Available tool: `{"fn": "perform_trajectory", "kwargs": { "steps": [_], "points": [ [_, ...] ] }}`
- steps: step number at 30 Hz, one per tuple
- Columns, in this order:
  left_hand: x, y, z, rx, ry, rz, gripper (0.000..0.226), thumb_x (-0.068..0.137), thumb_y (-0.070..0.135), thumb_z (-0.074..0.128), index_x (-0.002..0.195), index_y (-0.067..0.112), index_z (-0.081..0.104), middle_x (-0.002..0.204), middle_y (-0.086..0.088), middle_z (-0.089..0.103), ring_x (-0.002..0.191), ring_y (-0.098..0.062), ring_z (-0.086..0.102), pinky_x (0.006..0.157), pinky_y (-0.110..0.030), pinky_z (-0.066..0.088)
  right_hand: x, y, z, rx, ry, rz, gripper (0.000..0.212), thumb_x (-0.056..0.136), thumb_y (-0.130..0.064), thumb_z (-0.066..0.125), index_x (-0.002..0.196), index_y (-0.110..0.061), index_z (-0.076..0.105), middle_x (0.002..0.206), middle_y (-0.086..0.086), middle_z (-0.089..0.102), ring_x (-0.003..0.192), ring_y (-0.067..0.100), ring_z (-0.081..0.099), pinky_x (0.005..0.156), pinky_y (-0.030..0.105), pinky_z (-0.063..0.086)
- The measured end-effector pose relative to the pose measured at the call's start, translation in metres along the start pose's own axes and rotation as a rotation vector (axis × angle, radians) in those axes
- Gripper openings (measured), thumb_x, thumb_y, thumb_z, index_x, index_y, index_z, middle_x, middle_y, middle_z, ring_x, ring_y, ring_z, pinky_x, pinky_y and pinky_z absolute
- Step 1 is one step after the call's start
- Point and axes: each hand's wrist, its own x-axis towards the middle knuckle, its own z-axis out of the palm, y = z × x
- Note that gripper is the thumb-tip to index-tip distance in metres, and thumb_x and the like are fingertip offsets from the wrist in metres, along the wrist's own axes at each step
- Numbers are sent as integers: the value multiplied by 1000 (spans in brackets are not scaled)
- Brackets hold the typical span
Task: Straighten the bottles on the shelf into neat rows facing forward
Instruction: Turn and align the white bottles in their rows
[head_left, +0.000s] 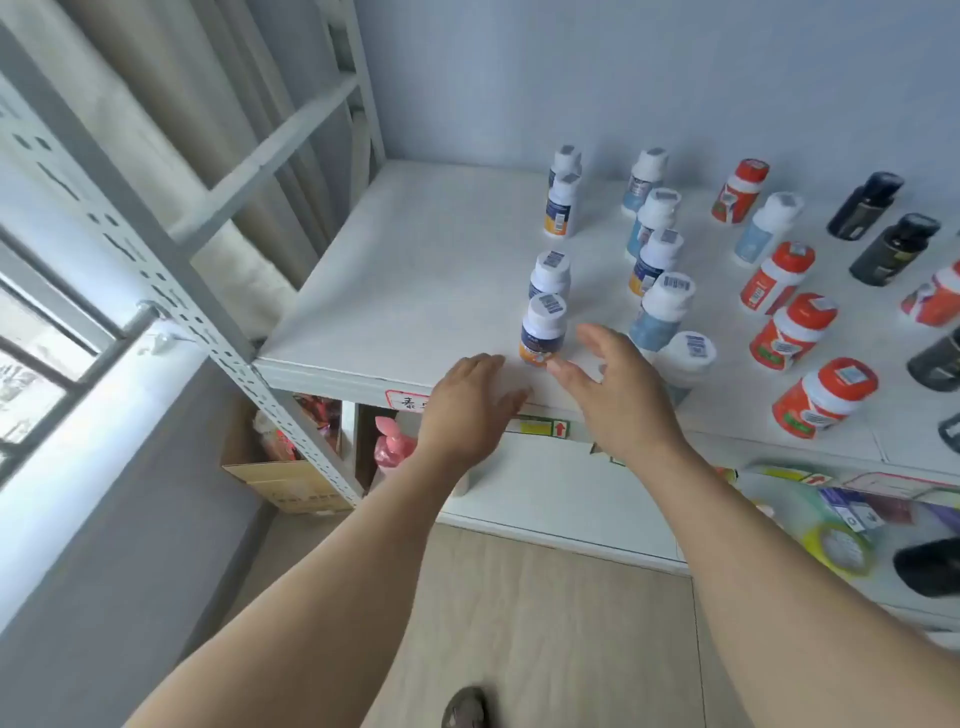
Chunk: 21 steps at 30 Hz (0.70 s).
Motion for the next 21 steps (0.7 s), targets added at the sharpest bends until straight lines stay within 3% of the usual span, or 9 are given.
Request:
{"fn": "perform_trajectory", "kwargs": {
  "steps": [5, 9, 12, 17, 19, 21],
  "points": [
    [19, 6, -5, -69, -103, -53, 62, 91, 43, 59, 144, 16, 40, 144, 0, 47, 133, -17, 40, 104, -27, 30, 45, -17, -4, -30, -27, 20, 59, 86, -35, 70, 139, -21, 47, 140, 1, 50, 128, 16, 47, 101, 27, 36],
    [33, 14, -3, -66, -63, 46, 36, 86, 31, 63, 116, 14, 56, 107, -5, 62, 105, -24, 54, 83, -33, 42, 68, -17, 0, -39, -143, 40, 50, 81, -30, 74, 128, -22, 56, 123, 0, 61, 115, 18, 56, 98, 32, 43],
    [41, 19, 0, -115, -34, 27, 29, 83, 35, 64, 104, 17, 58, 96, -1, 63, 95, -20, 55, 76, -32, 43, 75, -13, 3, -24, -194, 113, 48, 82, -29, 74, 127, -24, 57, 114, -5, 65, 105, 16, 59, 89, 27, 44],
    [36, 25, -16, -383, -148, -99, 35, 84, 41, 68, 117, 35, 58, 99, 13, 66, 91, -6, 60, 80, -24, 49, 71, -18, -9, 116, -139, 120, 29, 82, -33, 76, 107, -26, 63, 93, -11, 68, 83, 6, 62, 73, 19, 47],
    [30, 24, -26, -476, -180, -111, 41, 82, 36, 74, 121, 34, 61, 101, 18, 66, 89, 9, 57, 79, -8, 43, 68, -20, -13, 143, -127, 122, 25, 81, -38, 74, 100, -23, 66, 88, -10, 70, 80, 9, 63, 76, 28, 50],
    [27, 23, -32, -580, -262, -132, 40, 79, 34, 78, 117, 32, 65, 103, 17, 69, 96, 12, 57, 86, -9, 41, 64, -19, -15, 162, -106, 148, 27, 79, -47, 72, 89, -23, 68, 78, -9, 68, 74, 12, 61, 76, 38, 53]
  ]
}}
